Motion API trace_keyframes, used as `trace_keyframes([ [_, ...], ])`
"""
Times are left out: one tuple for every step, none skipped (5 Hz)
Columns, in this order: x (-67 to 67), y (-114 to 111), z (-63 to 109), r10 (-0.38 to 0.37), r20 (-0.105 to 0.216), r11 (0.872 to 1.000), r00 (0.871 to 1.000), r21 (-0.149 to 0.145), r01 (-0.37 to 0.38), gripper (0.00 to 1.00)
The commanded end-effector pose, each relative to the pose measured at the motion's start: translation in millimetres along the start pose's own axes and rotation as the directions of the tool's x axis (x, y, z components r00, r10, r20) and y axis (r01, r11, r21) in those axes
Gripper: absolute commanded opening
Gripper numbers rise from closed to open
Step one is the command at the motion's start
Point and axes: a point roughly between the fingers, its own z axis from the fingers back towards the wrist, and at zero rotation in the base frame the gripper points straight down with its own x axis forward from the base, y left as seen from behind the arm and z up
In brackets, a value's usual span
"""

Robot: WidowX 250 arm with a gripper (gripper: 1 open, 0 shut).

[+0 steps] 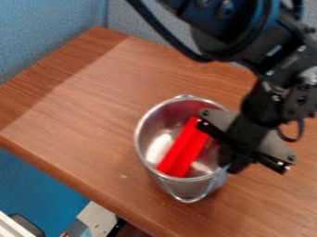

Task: Move the red object from the metal pot to the table

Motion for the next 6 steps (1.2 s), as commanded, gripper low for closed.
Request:
trace_keyframes([
  [7.8, 21, 2.3, 0.042, 0.025, 0.999, 0.999, 0.014, -0.042, 0.00],
  [7.6, 41, -6.3, 0.076, 0.005, 0.996, 0.997, 0.041, -0.076, 0.00],
  [11.6, 51, -8.5, 0.092, 0.009, 0.995, 0.996, 0.035, -0.093, 0.00],
  [17.3, 43, -9.0, 0.090, 0.018, 0.996, 0.996, 0.024, -0.090, 0.00],
  [17.9, 43, -1.6, 0.105, 0.039, 0.994, 0.994, 0.007, -0.105, 0.00],
  [17.9, 40, 5.1, 0.114, 0.057, 0.993, 0.992, -0.008, -0.114, 0.00],
])
